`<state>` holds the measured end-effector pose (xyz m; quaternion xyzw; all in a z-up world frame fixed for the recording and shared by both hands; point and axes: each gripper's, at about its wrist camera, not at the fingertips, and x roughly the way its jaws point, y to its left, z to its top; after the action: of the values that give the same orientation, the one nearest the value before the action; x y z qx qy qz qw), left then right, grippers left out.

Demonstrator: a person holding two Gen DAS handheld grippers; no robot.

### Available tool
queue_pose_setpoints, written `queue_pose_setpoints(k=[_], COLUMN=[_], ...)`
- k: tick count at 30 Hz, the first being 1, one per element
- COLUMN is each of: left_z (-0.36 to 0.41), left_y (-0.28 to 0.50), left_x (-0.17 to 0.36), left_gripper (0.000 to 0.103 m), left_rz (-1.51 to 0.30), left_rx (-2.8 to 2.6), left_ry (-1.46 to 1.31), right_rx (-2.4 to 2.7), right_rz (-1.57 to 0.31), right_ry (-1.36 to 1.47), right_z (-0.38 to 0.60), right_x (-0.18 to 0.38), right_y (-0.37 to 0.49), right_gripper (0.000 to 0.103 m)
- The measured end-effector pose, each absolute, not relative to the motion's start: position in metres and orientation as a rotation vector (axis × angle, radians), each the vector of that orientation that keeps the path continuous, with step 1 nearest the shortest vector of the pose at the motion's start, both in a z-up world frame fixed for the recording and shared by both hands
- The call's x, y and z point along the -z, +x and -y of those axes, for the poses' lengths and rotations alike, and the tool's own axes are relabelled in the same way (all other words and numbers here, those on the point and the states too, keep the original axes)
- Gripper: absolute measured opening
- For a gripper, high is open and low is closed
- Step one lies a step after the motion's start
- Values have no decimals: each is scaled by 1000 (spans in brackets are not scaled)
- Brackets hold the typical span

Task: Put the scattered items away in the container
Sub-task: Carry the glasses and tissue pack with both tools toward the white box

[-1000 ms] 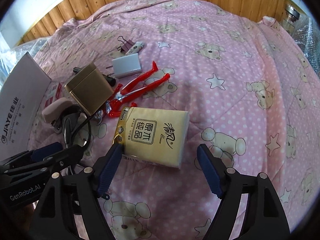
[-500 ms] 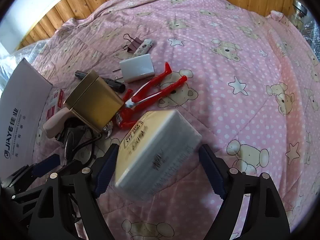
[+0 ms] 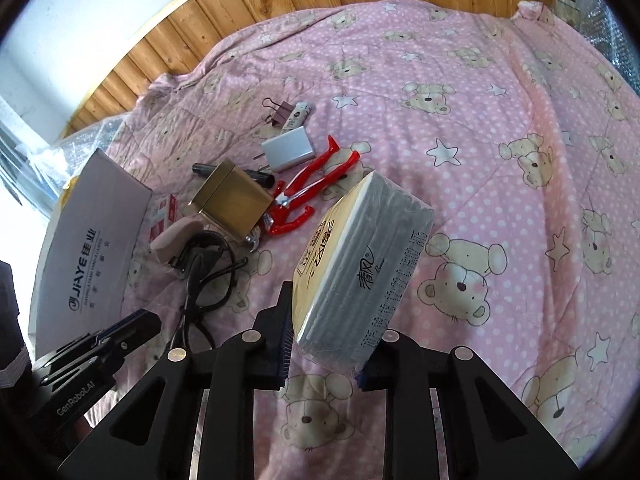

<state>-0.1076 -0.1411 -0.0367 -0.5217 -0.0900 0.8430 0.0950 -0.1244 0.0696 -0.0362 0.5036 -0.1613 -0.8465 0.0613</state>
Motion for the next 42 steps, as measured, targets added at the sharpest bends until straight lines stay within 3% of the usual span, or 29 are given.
queue_pose_setpoints(k=[3,4,5,7,9,10,11,13,19,42], left_z=[145,143,140,132,124,123,123,124,131,154], left_y=[-103,-104,-107,-111,-118,-121,-124,-125,-114,-72], left_x=[38,40,44,48,57,62,66,64,42,-22], left_gripper=[10,18,34,48,48,43,27,19,18,19], left_rz=[274,283,272,228,191,176,176,170,259,310], left_rx=[-2484,-2459,-2440,-2456,-2466,-2471,-2487,-2503,-2487,-2580], left_ry=[-1560,-1570,-1587,-1594,-1597,-1613,-1622,-1597,-1538,-1394], right_rx=[2548,2540,2537,2532,2528,2527,2528,2522,2503,2473], right_rz=[480,487,492,492,497,495,493,494,489,323], right_ry=[1539,1545,1551,1562,1570,1570,1570,1568,1524,1402], right_z=[-66,-65,-65,-65,-65,-66,-66,-67,-62,-8], right_x=[38,39,41,44,46,46,46,45,37,-9], right_y=[-119,-117,-114,-110,-106,-104,-102,-101,-101,-78], right_gripper=[25,25,25,25,25,25,25,25,25,25])
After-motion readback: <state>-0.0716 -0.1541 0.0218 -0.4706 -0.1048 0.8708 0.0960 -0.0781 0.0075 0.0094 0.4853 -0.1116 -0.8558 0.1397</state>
